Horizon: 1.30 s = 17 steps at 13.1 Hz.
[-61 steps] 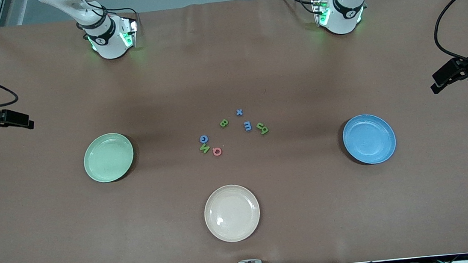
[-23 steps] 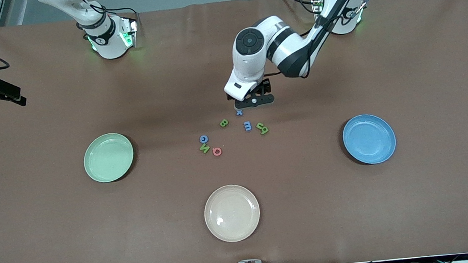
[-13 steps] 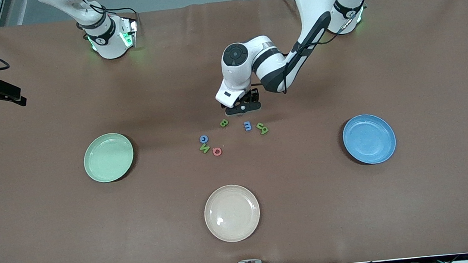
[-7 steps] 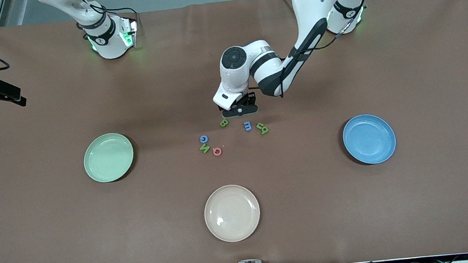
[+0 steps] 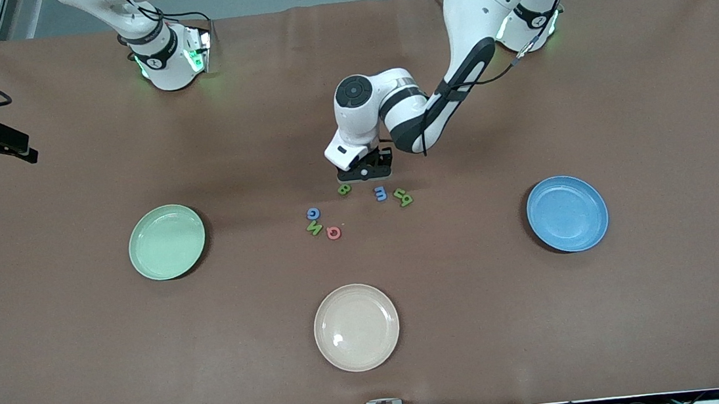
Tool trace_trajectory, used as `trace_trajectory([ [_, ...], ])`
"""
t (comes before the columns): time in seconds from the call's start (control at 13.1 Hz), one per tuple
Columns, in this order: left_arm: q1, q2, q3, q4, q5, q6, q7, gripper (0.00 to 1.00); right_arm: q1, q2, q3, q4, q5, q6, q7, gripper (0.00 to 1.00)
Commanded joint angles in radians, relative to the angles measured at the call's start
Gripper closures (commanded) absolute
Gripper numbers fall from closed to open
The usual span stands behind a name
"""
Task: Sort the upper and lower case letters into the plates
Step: 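Lower the left gripper and grasp the blue x letter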
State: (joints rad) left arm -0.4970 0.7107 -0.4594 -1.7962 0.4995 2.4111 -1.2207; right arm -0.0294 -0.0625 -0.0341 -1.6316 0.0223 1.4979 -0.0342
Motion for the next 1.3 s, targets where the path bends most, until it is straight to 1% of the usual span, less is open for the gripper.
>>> trace_trajectory([
  [0.0,-0.018,0.023,0.010,0.020,0.048,0.005,-0.020,0.30,-0.015,-0.011,0.011,0.001,0.004,0.001,0.000,0.00],
  [0.15,-0.018,0.024,0.010,0.018,0.050,0.003,-0.020,0.31,-0.011,-0.008,0.011,-0.001,0.004,0.001,-0.001,0.00],
  [0.53,-0.018,0.024,0.010,0.012,0.051,-0.001,-0.019,0.40,-0.007,-0.005,0.013,-0.004,0.011,0.002,0.000,0.00],
  [0.84,-0.018,0.026,0.011,0.011,0.063,-0.003,-0.019,0.57,-0.009,-0.002,0.013,0.001,0.011,0.007,-0.009,0.00],
  [0.99,-0.018,0.027,0.010,0.011,0.067,-0.001,-0.019,0.63,-0.007,0.004,0.013,0.001,0.011,0.008,-0.010,0.00],
  [1.22,-0.018,0.033,0.011,0.011,0.077,-0.003,-0.019,0.67,-0.006,0.004,0.013,0.001,0.011,0.012,-0.009,0.00],
])
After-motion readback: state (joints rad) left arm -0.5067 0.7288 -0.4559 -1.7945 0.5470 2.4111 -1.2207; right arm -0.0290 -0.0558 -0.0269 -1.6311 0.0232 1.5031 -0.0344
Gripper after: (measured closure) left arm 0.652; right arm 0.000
